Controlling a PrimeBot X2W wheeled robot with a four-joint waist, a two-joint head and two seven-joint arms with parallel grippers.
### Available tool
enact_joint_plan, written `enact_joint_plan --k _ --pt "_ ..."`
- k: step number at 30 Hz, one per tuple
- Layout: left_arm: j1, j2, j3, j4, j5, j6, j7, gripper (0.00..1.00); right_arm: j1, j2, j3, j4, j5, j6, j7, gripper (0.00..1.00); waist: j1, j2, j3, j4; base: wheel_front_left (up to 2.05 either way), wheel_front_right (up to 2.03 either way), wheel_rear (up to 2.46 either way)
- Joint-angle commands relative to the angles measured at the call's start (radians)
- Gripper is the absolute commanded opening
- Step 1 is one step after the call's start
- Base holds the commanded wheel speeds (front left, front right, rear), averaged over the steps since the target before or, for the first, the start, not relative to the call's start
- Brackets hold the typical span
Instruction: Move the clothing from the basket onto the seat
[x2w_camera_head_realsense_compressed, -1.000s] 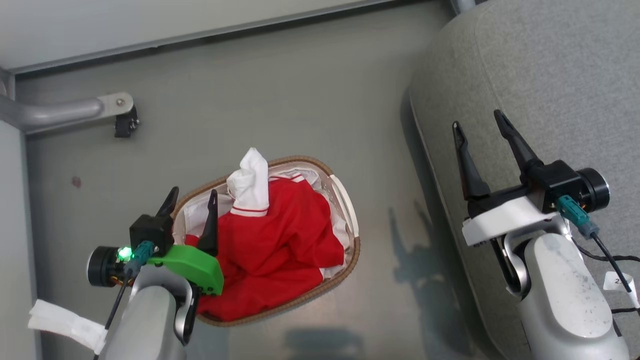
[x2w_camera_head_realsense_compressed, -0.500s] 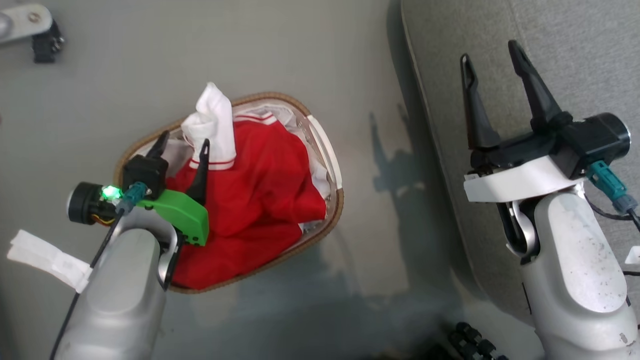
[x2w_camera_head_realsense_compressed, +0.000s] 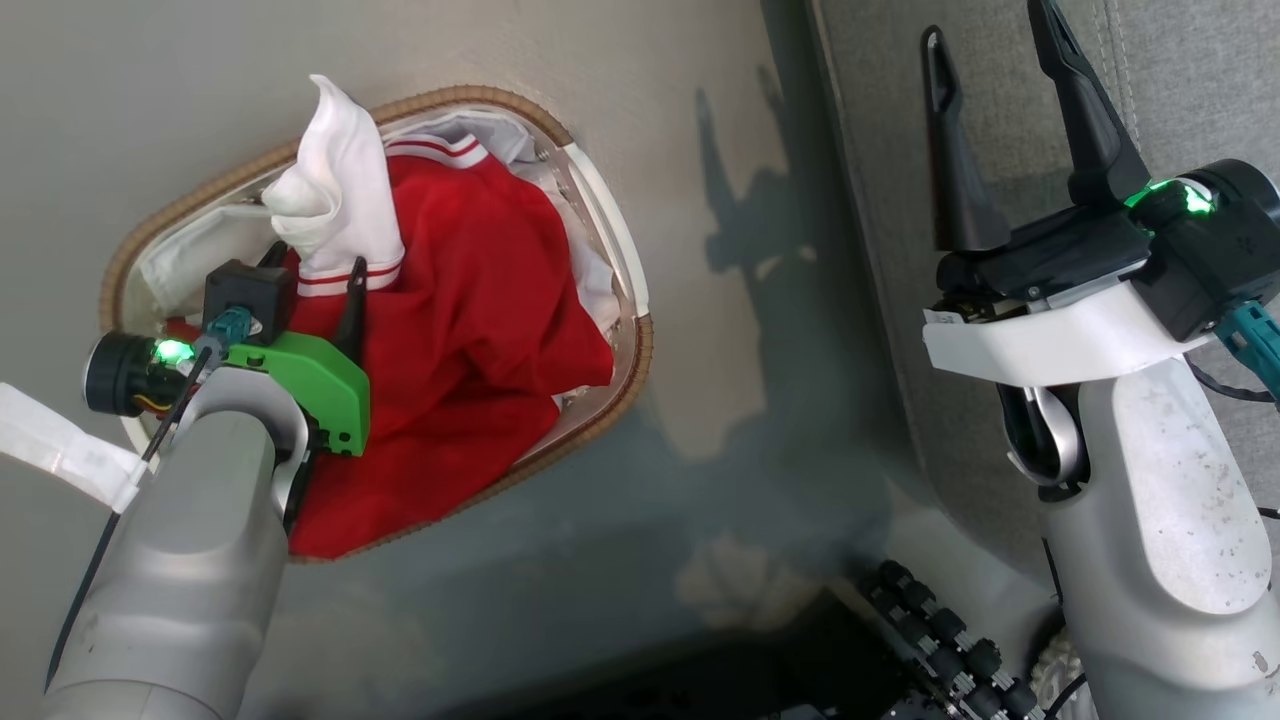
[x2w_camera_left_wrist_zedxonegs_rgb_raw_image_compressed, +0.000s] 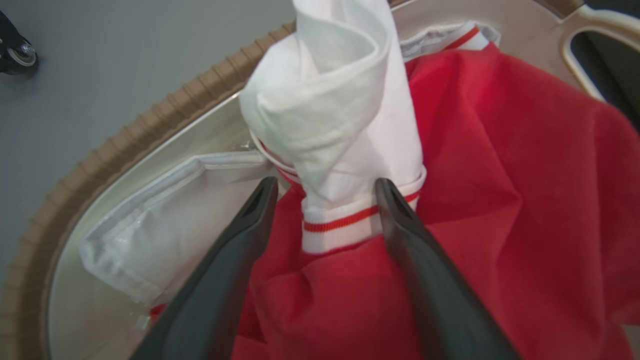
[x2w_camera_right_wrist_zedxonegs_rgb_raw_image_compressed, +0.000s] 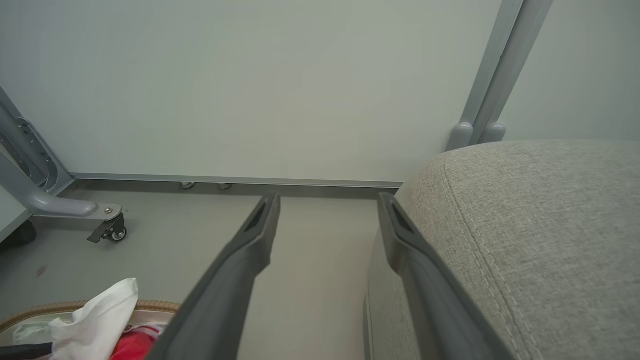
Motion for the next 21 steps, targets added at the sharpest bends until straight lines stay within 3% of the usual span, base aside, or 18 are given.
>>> enact_joint_plan --k 1,9,10,11,12,21 --pt "-0.031 0.011 -0.009 0.014 -0.017 -0.005 -0.001 1.00 0.002 -0.002 0.003 -0.004 0.003 0.000 -0.005 1.00 -0.0001 0.0000 0.028 -0.016 0.00 0.00 0.00" --pt "-0.062 0.003 -0.151 0.078 -0.104 -0.004 -0.001 1.00 0.005 -0.002 0.014 0.006 0.009 0.000 -0.005 1.00 -0.0001 0.0000 0.034 -0.017 0.00 0.00 0.00" --pt "-0.059 0.000 -0.176 0.081 -0.123 -0.004 -0.001 0.87 0.003 -0.002 0.015 0.010 0.010 0.000 -0.005 1.00 -0.0001 0.0000 0.030 -0.018 0.00 0.00 0.00" --pt "-0.054 -0.002 -0.196 0.082 -0.139 -0.004 0.000 0.39 0.002 -0.002 0.017 0.013 0.011 0.000 -0.005 1.00 -0.0001 0.0000 0.026 -0.018 0.00 0.00 0.00" --pt "-0.049 -0.004 -0.219 0.080 -0.157 -0.004 0.000 0.00 0.003 -0.002 0.019 0.017 0.012 0.000 -0.005 1.00 -0.0001 0.0000 0.019 -0.019 0.00 0.00 0.00" --pt "0.007 0.005 -0.360 0.065 -0.316 -0.004 0.000 0.00 0.030 -0.002 0.030 0.068 0.008 0.000 -0.005 1.00 -0.0001 0.0000 -0.099 -0.017 0.00 0.00 0.00"
